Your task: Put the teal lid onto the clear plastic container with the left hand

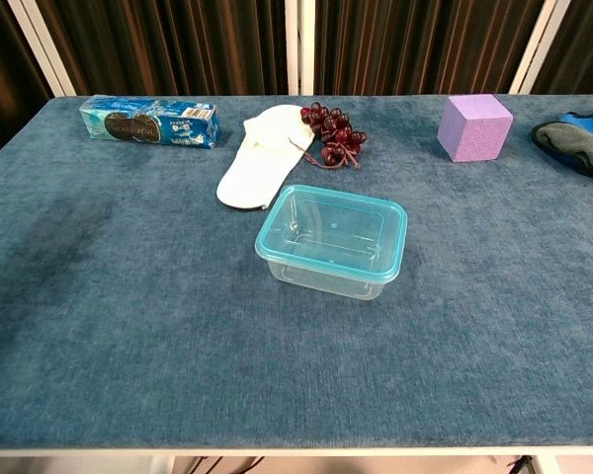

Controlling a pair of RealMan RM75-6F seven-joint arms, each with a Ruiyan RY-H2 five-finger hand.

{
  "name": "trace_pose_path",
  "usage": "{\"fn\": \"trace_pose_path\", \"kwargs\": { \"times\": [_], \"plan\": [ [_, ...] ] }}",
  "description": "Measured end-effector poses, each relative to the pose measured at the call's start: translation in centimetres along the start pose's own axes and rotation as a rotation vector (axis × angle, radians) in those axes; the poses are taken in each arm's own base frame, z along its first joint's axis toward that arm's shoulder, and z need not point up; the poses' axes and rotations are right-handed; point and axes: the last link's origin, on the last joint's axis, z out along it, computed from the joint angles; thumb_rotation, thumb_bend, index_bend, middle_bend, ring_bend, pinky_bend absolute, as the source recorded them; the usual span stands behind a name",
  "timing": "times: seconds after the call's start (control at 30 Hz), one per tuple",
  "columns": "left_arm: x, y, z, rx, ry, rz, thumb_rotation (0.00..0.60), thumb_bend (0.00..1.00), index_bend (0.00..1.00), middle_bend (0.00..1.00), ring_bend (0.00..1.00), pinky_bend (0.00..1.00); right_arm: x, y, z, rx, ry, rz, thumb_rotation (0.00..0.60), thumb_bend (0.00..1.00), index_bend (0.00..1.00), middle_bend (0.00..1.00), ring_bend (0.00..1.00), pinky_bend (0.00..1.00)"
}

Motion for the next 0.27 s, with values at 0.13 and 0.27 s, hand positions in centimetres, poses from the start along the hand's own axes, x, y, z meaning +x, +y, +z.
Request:
{"fn": "trace_pose_path", "kwargs": {
  "times": [0.13, 0.27],
  "plan": [
    [-0.3, -2.2, -3.3, 0.023, 0.01, -0.025, 0.6, 0.02, 0.19, 0.11, 0.0, 0.0, 0.0, 0.4, -1.4, -0.014, -0.003, 0.028, 0.6, 0.03, 0.0, 0.01, 0.0, 0.0],
    [-0.7, -3.9, -6.6, 0.051, 0.012, -0.035, 0.6, 0.02, 0.19, 0.11, 0.0, 0.0, 0.0, 0.4, -2.8, -0.014, 0.023, 0.011, 0.6, 0.03, 0.0, 0.02, 0.0, 0.0]
  ]
}}
